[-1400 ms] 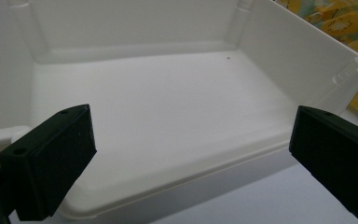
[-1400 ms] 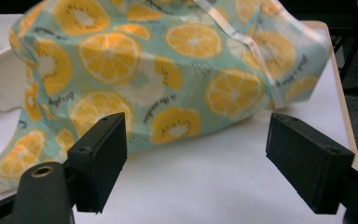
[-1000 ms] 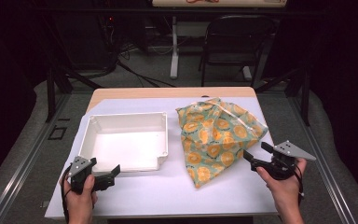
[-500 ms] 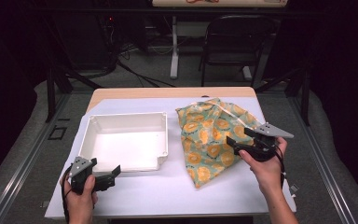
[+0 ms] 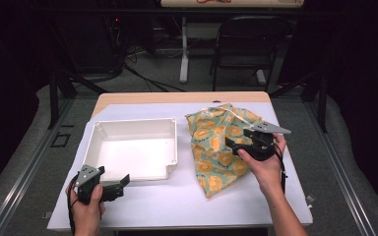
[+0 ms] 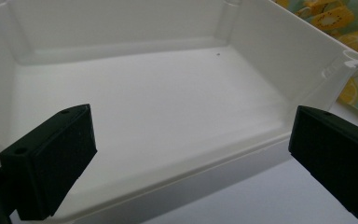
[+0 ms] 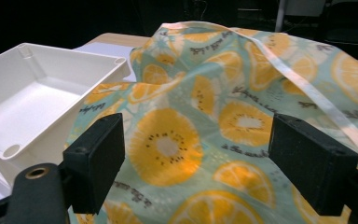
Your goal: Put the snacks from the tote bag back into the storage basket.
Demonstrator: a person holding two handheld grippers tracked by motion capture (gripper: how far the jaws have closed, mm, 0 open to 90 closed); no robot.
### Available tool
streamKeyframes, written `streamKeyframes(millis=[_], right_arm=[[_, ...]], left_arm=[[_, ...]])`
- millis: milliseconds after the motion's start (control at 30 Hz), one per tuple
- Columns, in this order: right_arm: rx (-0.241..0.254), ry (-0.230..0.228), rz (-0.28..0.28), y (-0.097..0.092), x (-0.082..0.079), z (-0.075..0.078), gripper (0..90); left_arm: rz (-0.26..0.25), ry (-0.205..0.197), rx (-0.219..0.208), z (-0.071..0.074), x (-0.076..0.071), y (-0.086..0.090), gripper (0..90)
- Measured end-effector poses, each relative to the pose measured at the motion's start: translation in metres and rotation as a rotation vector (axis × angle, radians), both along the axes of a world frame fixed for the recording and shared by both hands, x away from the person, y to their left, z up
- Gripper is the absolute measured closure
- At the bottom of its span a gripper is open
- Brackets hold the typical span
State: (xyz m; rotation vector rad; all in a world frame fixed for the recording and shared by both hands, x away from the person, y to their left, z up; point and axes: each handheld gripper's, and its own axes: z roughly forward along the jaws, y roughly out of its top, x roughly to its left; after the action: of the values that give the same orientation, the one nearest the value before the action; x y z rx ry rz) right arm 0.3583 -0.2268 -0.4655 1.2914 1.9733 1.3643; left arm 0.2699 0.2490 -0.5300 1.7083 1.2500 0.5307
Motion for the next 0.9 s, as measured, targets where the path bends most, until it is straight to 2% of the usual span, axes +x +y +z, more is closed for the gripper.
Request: streamKeyframes(millis=[300,400,500,567,600,667,733,800,900], right_arm=[[-0.003,0.003,0.045,0.019,0.005,0.003,17.4],[-0.009,0.009,0.053,0.025,0.007,0.002,20.8],[-0.016,0.006,0.048,0.03,0.008,0.0,30.7],[-0.004,0.009,0.047,0.031,0.009,-0.002,43.1],[0.005,0.005,0.051,0.032,0.009,-0.003,53.3],[0.004,0.01,0.055,0.031,0.008,-0.004,65.9],[0.007,0.023,0.065,0.029,0.008,-0.006,88.6],[0.019,0.016,0.07,0.027,0.005,-0.006,90.0],[0.009,-0.001,0.088,0.025,-0.001,-0.004,90.0]], left_arm=[[-0.016,0.002,0.004,0.0,0.0,-0.005,1.0],[-0.02,0.001,0.002,0.0,0.0,-0.006,1.0],[-0.023,-0.002,-0.007,0.0,0.001,-0.007,1.1],[-0.028,0.0,-0.008,0.0,0.001,-0.008,1.1],[-0.029,0.0,-0.007,0.0,0.001,-0.008,1.2],[-0.031,0.0,-0.008,0.0,0.001,-0.01,1.3],[-0.032,-0.003,-0.008,0.0,0.001,-0.012,1.5],[-0.029,-0.005,-0.018,0.001,0.001,-0.014,1.7],[-0.039,-0.016,-0.023,0.004,0.001,-0.019,2.1]])
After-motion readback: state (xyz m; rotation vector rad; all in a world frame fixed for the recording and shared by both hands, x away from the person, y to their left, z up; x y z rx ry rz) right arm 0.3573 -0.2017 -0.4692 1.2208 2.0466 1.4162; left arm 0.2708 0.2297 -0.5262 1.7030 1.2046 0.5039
